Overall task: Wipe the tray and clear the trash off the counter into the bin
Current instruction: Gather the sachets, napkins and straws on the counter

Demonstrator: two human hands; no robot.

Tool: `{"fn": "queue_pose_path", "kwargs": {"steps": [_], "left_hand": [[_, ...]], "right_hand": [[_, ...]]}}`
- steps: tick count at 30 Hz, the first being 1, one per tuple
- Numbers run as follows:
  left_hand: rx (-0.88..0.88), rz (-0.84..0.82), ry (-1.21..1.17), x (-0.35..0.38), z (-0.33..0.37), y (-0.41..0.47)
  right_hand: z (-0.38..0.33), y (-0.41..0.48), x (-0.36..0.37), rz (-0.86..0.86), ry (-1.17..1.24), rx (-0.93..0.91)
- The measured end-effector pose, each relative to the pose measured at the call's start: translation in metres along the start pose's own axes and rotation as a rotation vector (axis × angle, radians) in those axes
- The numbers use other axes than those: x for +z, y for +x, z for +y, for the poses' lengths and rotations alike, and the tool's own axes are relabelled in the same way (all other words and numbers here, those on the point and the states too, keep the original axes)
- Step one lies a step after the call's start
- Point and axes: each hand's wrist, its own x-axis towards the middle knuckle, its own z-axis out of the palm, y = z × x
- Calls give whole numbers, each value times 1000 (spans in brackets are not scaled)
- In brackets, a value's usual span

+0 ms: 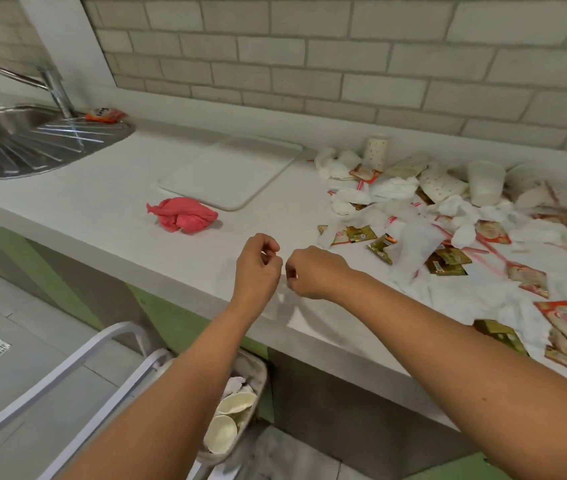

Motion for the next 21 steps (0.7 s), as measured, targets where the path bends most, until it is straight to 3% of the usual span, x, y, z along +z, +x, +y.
{"fn": "queue_pose_path", "kwargs": {"steps": [16, 21], "left_hand": [[105, -435, 352, 165, 43, 12], [147, -430, 600, 197, 49, 17]], "right_hand": [[186, -63, -41, 53, 4, 404], [216, -72, -34, 29, 48, 442]]}}
